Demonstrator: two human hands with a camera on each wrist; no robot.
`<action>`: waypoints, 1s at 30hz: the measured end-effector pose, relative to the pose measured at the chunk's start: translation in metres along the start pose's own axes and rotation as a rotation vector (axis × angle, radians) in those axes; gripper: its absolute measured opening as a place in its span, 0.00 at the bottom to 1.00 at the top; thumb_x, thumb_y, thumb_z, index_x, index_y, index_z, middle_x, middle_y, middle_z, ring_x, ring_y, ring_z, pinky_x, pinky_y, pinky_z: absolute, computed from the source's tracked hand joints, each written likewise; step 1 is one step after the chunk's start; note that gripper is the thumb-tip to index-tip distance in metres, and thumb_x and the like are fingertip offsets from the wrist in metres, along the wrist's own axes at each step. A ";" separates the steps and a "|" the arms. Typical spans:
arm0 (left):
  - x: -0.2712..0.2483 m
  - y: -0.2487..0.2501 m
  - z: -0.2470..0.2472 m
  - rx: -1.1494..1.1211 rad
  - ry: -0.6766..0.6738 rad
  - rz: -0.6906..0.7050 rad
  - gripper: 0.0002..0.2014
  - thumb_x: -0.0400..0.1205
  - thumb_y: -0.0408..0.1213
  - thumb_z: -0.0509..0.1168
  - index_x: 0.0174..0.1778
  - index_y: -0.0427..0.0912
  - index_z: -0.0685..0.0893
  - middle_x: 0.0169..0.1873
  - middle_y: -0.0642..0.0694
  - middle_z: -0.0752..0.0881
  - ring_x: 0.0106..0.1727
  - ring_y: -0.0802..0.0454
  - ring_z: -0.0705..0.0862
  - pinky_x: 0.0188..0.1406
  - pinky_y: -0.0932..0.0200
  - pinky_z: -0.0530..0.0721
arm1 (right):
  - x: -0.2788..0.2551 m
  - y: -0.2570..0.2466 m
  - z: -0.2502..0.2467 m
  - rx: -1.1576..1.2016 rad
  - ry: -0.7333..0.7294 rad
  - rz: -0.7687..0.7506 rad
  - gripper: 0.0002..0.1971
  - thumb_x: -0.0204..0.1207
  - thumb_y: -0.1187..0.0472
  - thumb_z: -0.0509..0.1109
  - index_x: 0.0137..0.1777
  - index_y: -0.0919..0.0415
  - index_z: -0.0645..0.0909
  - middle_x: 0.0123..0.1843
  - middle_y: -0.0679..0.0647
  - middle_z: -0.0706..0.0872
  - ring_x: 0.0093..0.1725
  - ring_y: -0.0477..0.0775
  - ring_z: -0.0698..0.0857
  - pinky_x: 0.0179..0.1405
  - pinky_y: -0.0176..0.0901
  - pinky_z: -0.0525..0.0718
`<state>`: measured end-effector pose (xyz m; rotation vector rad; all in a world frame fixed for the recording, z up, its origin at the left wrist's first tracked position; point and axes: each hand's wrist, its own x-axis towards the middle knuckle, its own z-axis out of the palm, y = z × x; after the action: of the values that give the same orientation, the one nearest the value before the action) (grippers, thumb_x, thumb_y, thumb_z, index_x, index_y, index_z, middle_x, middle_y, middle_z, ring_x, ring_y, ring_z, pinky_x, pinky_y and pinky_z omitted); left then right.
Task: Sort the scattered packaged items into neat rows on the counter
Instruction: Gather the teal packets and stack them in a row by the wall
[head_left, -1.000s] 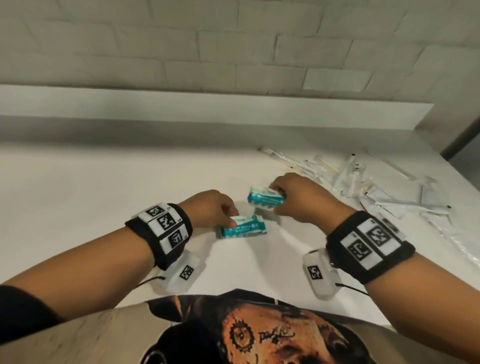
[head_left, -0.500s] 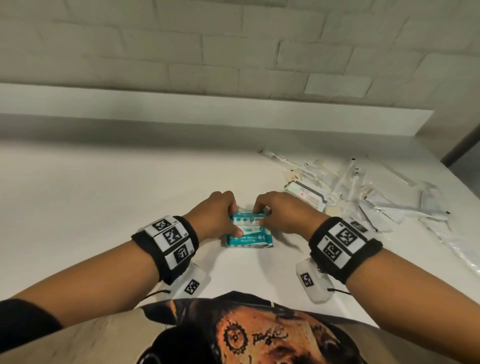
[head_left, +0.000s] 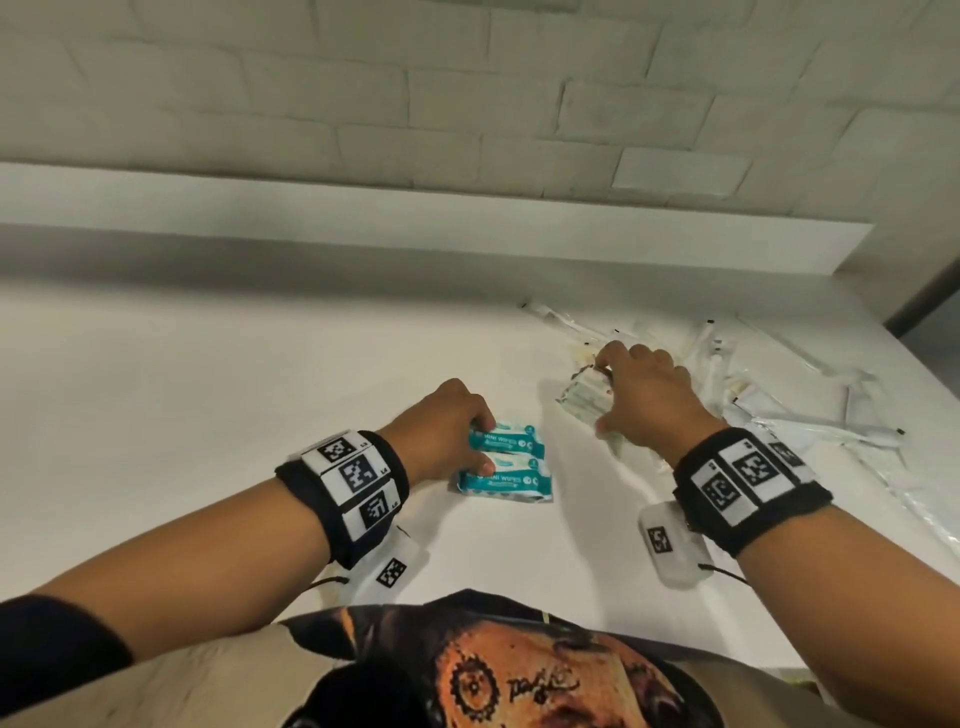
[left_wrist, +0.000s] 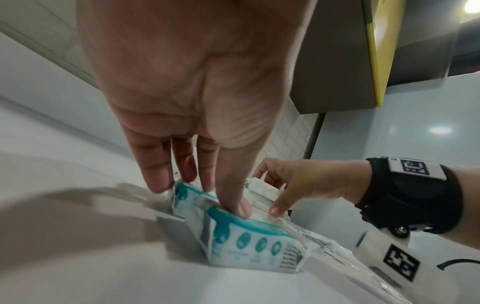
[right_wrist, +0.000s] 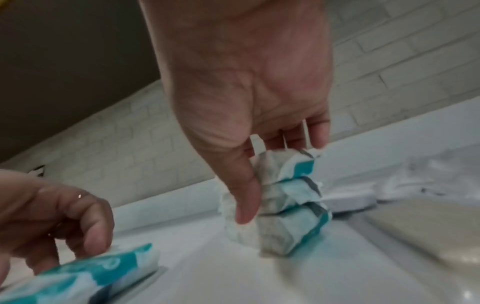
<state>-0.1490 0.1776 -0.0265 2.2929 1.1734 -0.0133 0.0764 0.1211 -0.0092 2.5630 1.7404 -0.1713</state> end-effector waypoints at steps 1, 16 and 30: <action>0.001 0.001 0.000 -0.005 0.005 0.002 0.23 0.72 0.44 0.78 0.62 0.49 0.82 0.57 0.52 0.75 0.56 0.54 0.81 0.60 0.59 0.81 | 0.002 0.001 0.002 -0.019 0.047 -0.021 0.30 0.66 0.56 0.78 0.66 0.53 0.71 0.61 0.56 0.78 0.61 0.60 0.75 0.59 0.53 0.72; 0.006 -0.003 -0.002 -0.004 0.047 0.010 0.17 0.75 0.40 0.75 0.60 0.49 0.88 0.52 0.53 0.80 0.50 0.57 0.78 0.51 0.66 0.76 | 0.048 -0.072 -0.010 0.194 -0.249 -0.234 0.08 0.77 0.61 0.72 0.55 0.56 0.83 0.56 0.50 0.86 0.52 0.51 0.82 0.51 0.43 0.78; 0.022 0.016 -0.020 0.250 -0.229 0.175 0.48 0.70 0.60 0.73 0.83 0.54 0.56 0.84 0.53 0.53 0.84 0.49 0.50 0.82 0.45 0.58 | 0.023 0.008 -0.020 0.066 -0.171 -0.039 0.42 0.58 0.40 0.82 0.72 0.48 0.71 0.69 0.54 0.70 0.67 0.60 0.73 0.64 0.55 0.77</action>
<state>-0.1281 0.1962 -0.0071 2.5234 0.8933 -0.3663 0.0940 0.1411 0.0073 2.4751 1.7506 -0.4433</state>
